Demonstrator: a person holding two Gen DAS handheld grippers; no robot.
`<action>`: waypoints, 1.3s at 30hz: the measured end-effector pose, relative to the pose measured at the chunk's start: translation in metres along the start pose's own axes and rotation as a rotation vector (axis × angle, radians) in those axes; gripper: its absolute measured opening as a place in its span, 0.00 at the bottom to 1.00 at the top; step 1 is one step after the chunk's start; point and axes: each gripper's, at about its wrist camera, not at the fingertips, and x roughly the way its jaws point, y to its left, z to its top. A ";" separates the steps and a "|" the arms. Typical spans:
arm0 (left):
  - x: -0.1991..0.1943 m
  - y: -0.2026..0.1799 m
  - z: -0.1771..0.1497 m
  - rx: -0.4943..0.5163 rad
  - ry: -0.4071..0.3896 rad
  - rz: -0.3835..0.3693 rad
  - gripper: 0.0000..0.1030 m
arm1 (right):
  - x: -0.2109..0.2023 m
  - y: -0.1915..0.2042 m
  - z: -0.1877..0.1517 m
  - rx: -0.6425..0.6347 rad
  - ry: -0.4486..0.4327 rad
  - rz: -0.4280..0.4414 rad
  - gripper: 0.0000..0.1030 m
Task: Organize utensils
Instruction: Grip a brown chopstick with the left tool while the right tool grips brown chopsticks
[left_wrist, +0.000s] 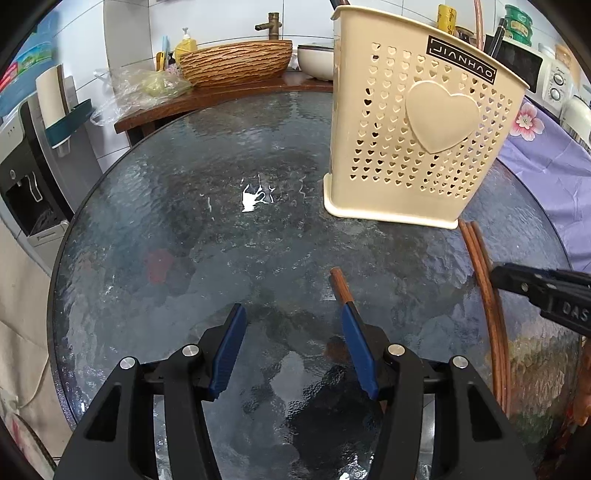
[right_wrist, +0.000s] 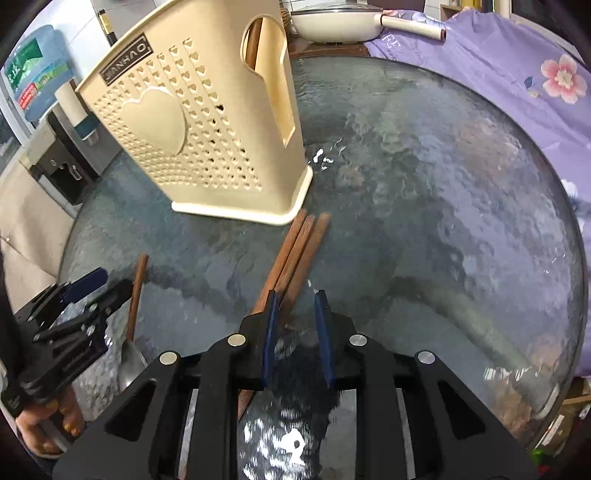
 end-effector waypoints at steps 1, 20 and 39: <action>0.000 -0.001 0.001 0.000 0.002 -0.003 0.49 | 0.002 0.001 0.003 0.001 0.002 -0.005 0.20; 0.009 -0.026 0.014 0.065 0.043 -0.014 0.34 | 0.009 -0.015 0.017 -0.075 0.025 -0.037 0.13; 0.010 -0.046 0.015 0.138 0.053 -0.044 0.06 | 0.019 0.000 0.023 -0.071 0.013 -0.077 0.11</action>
